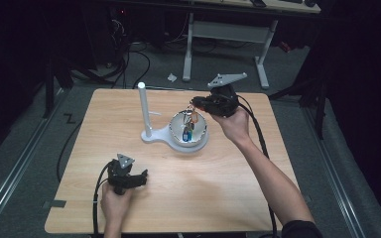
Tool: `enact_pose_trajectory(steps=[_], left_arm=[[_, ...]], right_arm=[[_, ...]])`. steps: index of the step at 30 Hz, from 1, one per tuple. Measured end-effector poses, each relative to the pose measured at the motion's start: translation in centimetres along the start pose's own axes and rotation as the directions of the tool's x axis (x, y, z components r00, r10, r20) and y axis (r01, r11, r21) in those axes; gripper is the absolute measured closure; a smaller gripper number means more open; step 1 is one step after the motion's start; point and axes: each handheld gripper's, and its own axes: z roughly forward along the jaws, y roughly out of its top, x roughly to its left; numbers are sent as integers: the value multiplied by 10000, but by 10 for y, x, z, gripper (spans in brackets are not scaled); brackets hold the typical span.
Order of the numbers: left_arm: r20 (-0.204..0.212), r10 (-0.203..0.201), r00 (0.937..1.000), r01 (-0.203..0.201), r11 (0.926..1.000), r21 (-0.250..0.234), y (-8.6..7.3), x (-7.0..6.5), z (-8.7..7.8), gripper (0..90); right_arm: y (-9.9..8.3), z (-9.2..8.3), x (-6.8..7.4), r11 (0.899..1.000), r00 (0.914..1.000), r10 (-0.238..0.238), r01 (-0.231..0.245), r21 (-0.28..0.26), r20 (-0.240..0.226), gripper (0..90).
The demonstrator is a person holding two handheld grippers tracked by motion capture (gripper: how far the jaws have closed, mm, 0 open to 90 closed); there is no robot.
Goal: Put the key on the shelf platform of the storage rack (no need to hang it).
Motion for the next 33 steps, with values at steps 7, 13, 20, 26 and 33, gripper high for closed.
enact_pose_trajectory(steps=[7, 13, 20, 26, 33], left_arm=[[-21, -91, 10000, 91, 10000, 36, 0, -1, 0, 149], [-17, -86, 10000, 86, 10000, 34, 0, 0, 0, 150], [29, 51, 10000, -51, 10000, 3, 0, 0, 0, 150], [27, -52, 10000, 51, 10000, 54, 0, 0, 0, 150], [23, -37, 10000, 37, 10000, 53, 0, 0, 0, 150]], right_arm=[[-10, 18, 1, 9983, 10000, 28, -27, 585, -22, 856], [-21, 32, -3, 9942, 9997, 257, -249, 1049, -62, 856], [-31, 47, -2, 9881, 9997, 235, -220, 1522, -77, 856], [-40, 59, -5, 9831, 9987, 490, -463, 1773, -108, 855], [-48, 67, -9, 9784, 9971, 743, -700, 1945, -146, 855]])
